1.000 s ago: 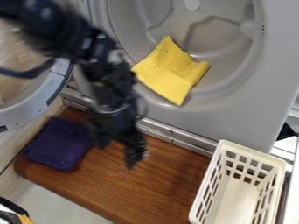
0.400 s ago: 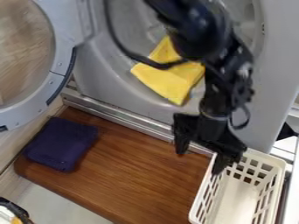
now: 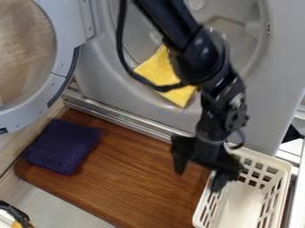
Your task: Moved the basket to the left side of the table
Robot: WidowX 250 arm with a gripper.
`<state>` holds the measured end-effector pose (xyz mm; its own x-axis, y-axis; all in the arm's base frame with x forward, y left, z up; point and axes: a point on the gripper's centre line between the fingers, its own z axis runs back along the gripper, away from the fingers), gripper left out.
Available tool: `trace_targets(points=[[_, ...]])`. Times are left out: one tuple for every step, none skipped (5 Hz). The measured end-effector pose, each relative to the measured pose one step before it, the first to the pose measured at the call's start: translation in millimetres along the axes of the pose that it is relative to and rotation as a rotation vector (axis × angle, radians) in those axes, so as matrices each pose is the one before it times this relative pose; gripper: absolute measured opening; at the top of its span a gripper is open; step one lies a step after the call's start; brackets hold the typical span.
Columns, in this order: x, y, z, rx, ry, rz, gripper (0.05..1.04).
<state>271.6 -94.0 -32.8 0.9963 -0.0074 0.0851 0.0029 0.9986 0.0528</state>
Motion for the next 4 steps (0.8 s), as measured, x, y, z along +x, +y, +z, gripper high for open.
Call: trace_targets(points=[[-5.43,-12.77,-18.3,-0.0436,-0.0286,-0.0164,1.001],[-0.58,-10.08,-1.44,-0.003,-0.0508,-0.0266,0.948],[1.19,-0.89,-0.15,0.0088,-0.0207,-0.0239,0.658],[-1.25,2.29,0.7,0.0089,-0.005,0.0031,0.372]])
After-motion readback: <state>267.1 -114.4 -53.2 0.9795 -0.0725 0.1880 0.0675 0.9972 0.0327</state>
